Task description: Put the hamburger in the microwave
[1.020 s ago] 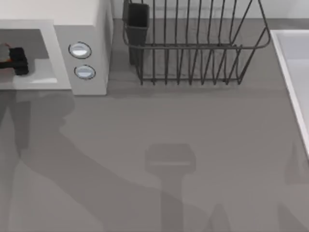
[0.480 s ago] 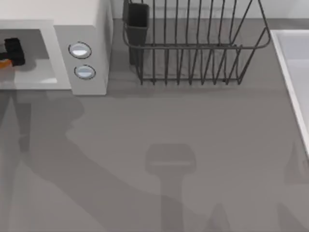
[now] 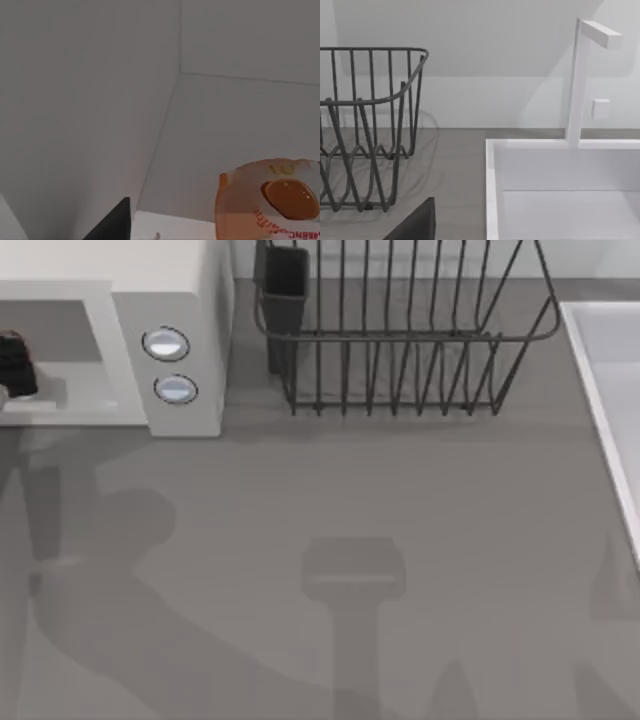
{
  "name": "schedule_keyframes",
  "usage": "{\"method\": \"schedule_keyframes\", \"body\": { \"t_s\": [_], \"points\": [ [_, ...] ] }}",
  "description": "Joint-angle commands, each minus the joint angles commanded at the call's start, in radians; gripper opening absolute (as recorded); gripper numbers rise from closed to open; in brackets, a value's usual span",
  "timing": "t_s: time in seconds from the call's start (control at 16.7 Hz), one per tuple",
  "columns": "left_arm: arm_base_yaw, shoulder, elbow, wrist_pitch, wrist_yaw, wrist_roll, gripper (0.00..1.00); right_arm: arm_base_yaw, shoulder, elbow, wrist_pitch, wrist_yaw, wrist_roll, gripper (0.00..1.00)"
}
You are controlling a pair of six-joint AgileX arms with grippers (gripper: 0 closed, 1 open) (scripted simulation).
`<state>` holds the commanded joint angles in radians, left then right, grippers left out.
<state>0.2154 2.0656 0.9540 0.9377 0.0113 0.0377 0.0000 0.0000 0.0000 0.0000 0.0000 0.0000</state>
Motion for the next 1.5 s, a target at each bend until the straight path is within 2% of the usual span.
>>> {"method": "schedule_keyframes", "body": {
  "t_s": [0.42, 0.84, 1.32, 1.5],
  "points": [
    [0.071, -0.139, -0.316, 0.126, 0.072, 0.036, 1.00, 0.000, 0.000, 0.000, 0.000, 0.000, 0.000, 1.00],
    [0.126, -0.208, -0.586, 0.140, 0.165, 0.069, 1.00, 0.000, 0.000, 0.000, 0.000, 0.000, 0.000, 1.00],
    [0.122, -0.192, -0.616, 0.125, 0.174, 0.071, 1.00, 0.000, 0.000, 0.000, 0.000, 0.000, 0.000, 1.00],
    [0.156, -0.244, -0.593, 0.089, 0.159, 0.058, 1.00, 0.000, 0.000, 0.000, 0.000, 0.000, 0.000, 1.00]
  ]
}}
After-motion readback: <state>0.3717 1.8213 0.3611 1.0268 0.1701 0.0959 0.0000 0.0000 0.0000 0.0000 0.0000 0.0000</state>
